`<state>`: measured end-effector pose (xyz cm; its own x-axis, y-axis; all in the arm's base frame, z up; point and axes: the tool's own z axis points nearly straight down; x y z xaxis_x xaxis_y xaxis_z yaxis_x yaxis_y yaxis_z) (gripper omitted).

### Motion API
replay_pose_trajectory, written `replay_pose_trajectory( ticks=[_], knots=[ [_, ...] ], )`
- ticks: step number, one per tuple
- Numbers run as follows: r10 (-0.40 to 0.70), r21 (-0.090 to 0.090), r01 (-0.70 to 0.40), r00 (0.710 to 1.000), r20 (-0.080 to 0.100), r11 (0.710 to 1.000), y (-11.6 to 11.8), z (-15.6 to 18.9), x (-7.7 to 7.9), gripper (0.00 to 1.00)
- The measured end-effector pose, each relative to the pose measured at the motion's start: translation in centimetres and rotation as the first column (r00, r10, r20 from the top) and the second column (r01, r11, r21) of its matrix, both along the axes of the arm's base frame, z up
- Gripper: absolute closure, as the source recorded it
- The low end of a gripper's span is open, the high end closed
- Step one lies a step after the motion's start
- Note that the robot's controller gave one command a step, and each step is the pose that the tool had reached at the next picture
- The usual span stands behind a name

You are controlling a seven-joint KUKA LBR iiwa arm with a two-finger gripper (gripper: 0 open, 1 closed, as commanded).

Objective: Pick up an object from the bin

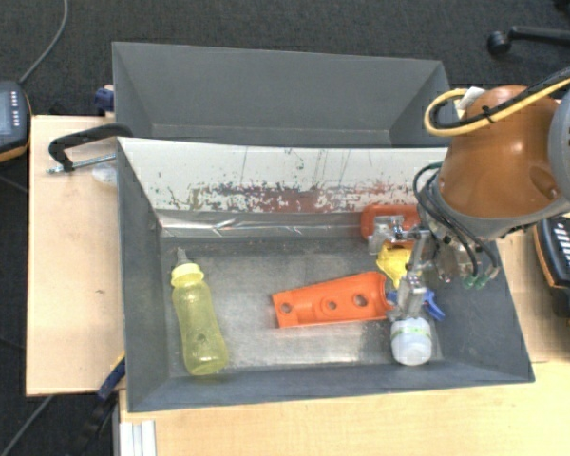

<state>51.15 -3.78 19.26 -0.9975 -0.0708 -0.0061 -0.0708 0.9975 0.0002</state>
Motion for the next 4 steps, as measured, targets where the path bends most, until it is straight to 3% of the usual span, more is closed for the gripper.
replay_pose_trajectory(
  ticks=[1,2,3,4],
  knots=[
    [0.153,-0.001,-0.153,0.988,0.002,0.988,2.4,-6.7,2.0,0.00],
    [0.209,0.000,-0.209,0.978,0.002,0.978,4.8,-11.6,0.3,1.00],
    [0.208,0.000,-0.208,0.978,0.002,0.978,4.8,-11.5,0.3,1.00],
    [0.224,0.000,-0.224,0.975,0.008,0.975,6.9,-2.8,1.7,1.00]
  ],
)
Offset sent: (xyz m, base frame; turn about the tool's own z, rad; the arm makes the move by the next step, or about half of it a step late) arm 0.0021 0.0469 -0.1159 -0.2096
